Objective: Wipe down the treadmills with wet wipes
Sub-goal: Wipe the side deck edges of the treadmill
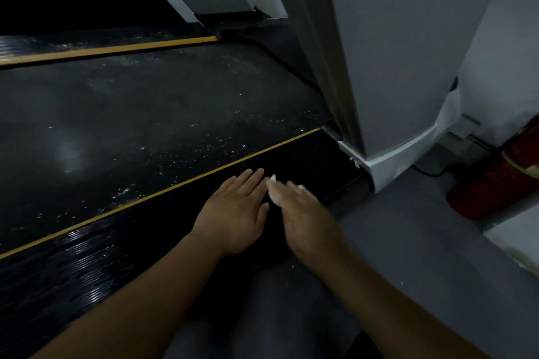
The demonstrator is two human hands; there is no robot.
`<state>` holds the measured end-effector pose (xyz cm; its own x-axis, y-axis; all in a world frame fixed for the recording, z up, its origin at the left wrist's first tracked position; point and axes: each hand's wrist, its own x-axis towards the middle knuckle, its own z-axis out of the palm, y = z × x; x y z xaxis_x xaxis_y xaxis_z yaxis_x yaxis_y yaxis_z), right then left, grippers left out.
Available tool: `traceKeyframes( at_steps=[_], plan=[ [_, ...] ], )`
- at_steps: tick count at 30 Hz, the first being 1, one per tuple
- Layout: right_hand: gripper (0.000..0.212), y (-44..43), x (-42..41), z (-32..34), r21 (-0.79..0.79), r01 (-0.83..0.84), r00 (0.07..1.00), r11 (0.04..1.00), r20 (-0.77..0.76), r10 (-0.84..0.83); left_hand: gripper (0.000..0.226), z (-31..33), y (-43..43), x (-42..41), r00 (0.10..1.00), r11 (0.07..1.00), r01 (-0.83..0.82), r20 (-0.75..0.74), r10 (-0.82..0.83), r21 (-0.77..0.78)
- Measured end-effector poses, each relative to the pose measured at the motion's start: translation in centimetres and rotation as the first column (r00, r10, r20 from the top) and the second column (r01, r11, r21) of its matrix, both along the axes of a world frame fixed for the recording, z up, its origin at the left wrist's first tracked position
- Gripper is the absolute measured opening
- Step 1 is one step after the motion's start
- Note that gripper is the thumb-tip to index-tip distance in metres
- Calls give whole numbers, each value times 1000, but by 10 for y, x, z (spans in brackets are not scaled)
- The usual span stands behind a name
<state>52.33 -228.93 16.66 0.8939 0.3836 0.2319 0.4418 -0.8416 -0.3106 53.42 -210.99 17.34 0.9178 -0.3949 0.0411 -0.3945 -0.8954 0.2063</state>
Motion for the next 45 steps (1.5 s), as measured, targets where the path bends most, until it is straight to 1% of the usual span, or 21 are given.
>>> traceKeyframes(
  at_steps=[1, 3, 5, 7, 11, 12, 14, 16, 18, 20, 22, 23, 25, 29, 31, 34, 35, 36, 40, 42, 45],
  plan=[
    [49, -4, -8, -1, 8, -47, 998, 999, 31, 47, 88, 0, 6, -7, 1000, 1000, -1, 10, 1, -13],
    [50, -18, 0, -2, 2, 11, 996, 1000, 86, -11, 84, -1, 15, -22, 1000, 1000, -13, 18, 13, -20],
    [56, -21, 19, 6, -14, 164, 986, 986, 34, -163, 80, -2, 22, -33, 999, 999, -32, 18, 32, -33],
    [67, -2, 23, 8, -71, 201, 979, 977, -14, -203, 72, -4, 28, -42, 998, 998, -61, 33, 62, -29],
    [78, 26, -24, 1, -161, -72, 997, 984, -47, 65, 59, -9, 39, -57, 991, 993, -114, 76, 114, 2],
    [79, 21, -24, 3, -184, -85, 996, 979, -49, 77, 59, -9, 43, -61, 990, 992, -124, 69, 123, 10],
    [82, 6, 4, 7, -225, 12, 999, 974, -43, -22, 61, -7, 50, -68, 989, 990, -138, 62, 136, 30],
    [80, 6, 53, 12, -250, 147, 977, 957, -113, -179, 68, -4, 56, -70, 987, 987, -157, 50, 155, 32],
    [76, 34, 82, 18, -239, 167, 963, 957, -168, -210, 75, -4, 62, -70, 979, 979, -201, 46, 200, 22],
    [72, 74, 66, 18, -214, 8, 987, 977, -154, -42, 79, -6, 70, -73, 967, 968, -251, 56, 250, 13],
    [75, 91, 14, 17, -186, -210, 973, 960, -139, 186, 84, -7, 79, -80, 958, 960, -281, 50, 281, -10],
    [78, 85, -10, 16, -177, -267, 960, 947, -133, 246, 88, -7, 84, -83, 957, 958, -288, 46, 288, -18],
    [79, 62, -19, 15, -166, -253, 964, 953, -125, 234, 92, -7, 91, -90, 960, 960, -279, 31, 280, -25],
    [71, 47, 43, 13, -243, -29, 986, 970, -168, -13, 85, -7, 96, -98, 962, 964, -264, 55, 266, -44],
    [74, 73, 33, 14, -234, -82, 987, 969, -153, 47, 79, -8, 98, -103, 961, 963, -270, 56, 270, -8],
    [78, 88, -28, 9, -192, -340, 938, 921, -146, 316, 70, -9, 104, -114, 955, 955, -296, 38, 296, -3],
    [76, 81, -41, 9, -181, -370, 927, 911, -142, 348, 69, -10, 107, -117, 951, 952, -307, 36, 307, -2],
    [74, 75, -41, 9, -176, -358, 931, 917, -140, 337, 69, -11, 110, -120, 948, 948, -317, 37, 317, -1],
    [69, 85, 4, 12, -205, -139, 978, 969, -183, 102, 69, -11, 110, -126, 929, 930, -367, 61, 365, 22],
    [68, 111, -4, 16, -172, -203, 968, 964, -182, 171, 68, -11, 107, -126, 922, 922, -384, 69, 380, 45],
    [71, 111, -48, 13, -169, -436, 896, 884, -170, 409, 67, -12, 120, -135, 907, 907, -418, 76, 414, 45]
  ],
)
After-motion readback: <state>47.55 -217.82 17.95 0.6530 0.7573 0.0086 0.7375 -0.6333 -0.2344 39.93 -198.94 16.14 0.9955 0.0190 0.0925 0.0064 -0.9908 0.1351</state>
